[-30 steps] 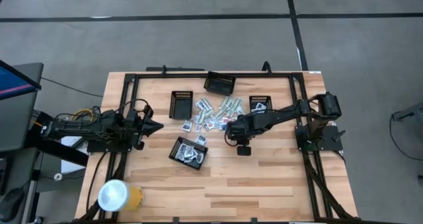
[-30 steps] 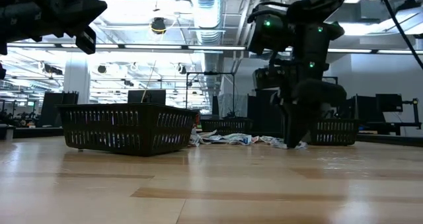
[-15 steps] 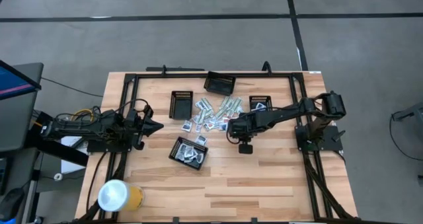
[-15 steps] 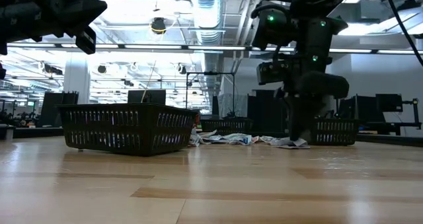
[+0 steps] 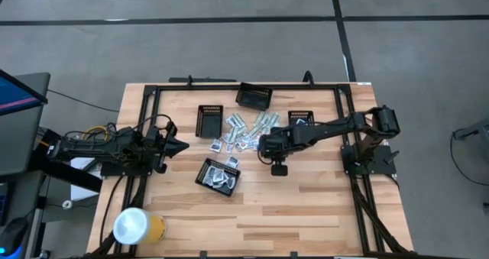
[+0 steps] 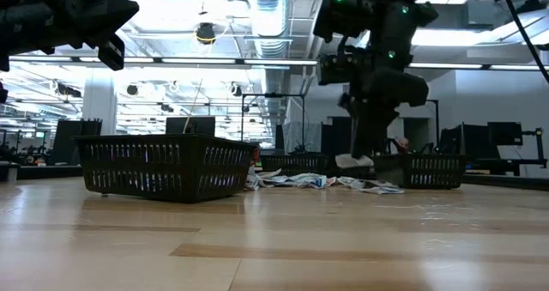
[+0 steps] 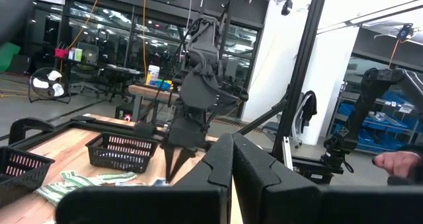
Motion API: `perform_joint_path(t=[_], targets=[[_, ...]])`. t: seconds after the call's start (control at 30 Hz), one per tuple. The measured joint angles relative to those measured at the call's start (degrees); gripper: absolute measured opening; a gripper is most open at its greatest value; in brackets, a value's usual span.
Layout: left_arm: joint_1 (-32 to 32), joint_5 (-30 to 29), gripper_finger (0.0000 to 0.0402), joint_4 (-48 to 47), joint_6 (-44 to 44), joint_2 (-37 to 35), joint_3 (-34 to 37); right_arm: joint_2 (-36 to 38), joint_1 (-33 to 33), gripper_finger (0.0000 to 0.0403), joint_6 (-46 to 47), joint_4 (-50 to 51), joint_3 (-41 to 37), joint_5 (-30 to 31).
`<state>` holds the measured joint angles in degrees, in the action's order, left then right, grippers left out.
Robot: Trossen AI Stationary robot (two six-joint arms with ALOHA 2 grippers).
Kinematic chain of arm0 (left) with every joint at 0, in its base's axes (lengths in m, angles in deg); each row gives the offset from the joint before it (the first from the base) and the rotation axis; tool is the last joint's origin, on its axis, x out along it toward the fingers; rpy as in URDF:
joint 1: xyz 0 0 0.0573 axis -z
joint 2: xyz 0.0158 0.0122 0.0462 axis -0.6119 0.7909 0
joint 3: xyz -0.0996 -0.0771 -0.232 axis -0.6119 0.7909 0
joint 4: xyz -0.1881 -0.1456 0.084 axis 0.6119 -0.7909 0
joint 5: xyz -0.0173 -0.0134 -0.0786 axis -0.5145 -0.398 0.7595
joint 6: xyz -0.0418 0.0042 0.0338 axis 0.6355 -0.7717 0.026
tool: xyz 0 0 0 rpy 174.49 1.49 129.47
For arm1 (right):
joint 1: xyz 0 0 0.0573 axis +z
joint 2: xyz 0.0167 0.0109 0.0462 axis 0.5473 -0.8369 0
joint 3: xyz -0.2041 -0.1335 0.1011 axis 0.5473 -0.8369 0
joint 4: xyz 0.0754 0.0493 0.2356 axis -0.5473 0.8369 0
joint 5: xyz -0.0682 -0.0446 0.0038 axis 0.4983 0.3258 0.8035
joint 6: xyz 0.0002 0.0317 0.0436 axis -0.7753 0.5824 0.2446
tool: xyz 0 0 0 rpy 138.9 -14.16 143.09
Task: Pick & Place First Aid Supplies
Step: Put the white alcohol pad into the right black bin
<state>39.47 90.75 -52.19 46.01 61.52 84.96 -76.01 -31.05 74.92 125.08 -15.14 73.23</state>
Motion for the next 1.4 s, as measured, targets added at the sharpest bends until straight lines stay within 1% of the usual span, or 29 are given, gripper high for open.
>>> perform_joint_path(t=[0.13, 0.27, 0.4, 0.5, 0.73, 0.83, 1.0, 1.1, 1.23, 1.4], targets=[[0.02, -0.01, 0.0008, 0.0, 0.0, 0.01, 0.0, 0.24, -0.36, 0.0001, -0.34, 6.03, 1.98, 6.36], [0.0, -0.01, 0.0008, 0.0, 0.01, 0.02, 0.0, 2.37, -1.9, 0.0001, 0.38, 10.9, 2.14, 9.89], [0.0, 0.0, 0.0008, 0.02, 0.02, 0.0, 0.0, 6.22, -4.08, 0.0001, 3.26, 14.9, 2.12, 14.73], [0.0, 0.0, 0.0008, 0.09, 0.0, 0.0, 0.0, 9.7, -6.16, 0.0001, 4.76, 16.25, 2.14, 16.54], [0.0, -0.01, 0.0008, 0.11, 0.0, 0.0, 0.0, 15.43, -12.38, 0.0001, 4.83, 18.49, 2.14, 16.59], [0.0, -0.01, 0.0008, 0.13, 0.01, 0.0, 0.0, 16.06, -14.82, 0.0001, 5.03, 20.95, 2.14, 16.19], [0.01, -0.01, 0.0008, 0.15, 0.0, 0.0, 0.0, 15.67, -18.2, 0.0001, 5.46, 22.42, 1.66, 13.16], [0.01, -0.02, 0.0008, 0.15, 0.01, 0.02, 0.0, 15.74, -19.26, 0.0001, 6.62, 20.59, -0.48, 11.92], [0.02, -0.01, 0.0008, 0.17, 0.01, 0.0, 0.0, 15.78, -20.15, 0.0001, 9.31, 19.96, -3.85, 11.84], [0.02, -0.01, 0.0008, 0.31, 0.0, 0.0, 0.0, 15.78, -19.31, 0.0008, 10.4, 16.24, -7.83, 11.43]])
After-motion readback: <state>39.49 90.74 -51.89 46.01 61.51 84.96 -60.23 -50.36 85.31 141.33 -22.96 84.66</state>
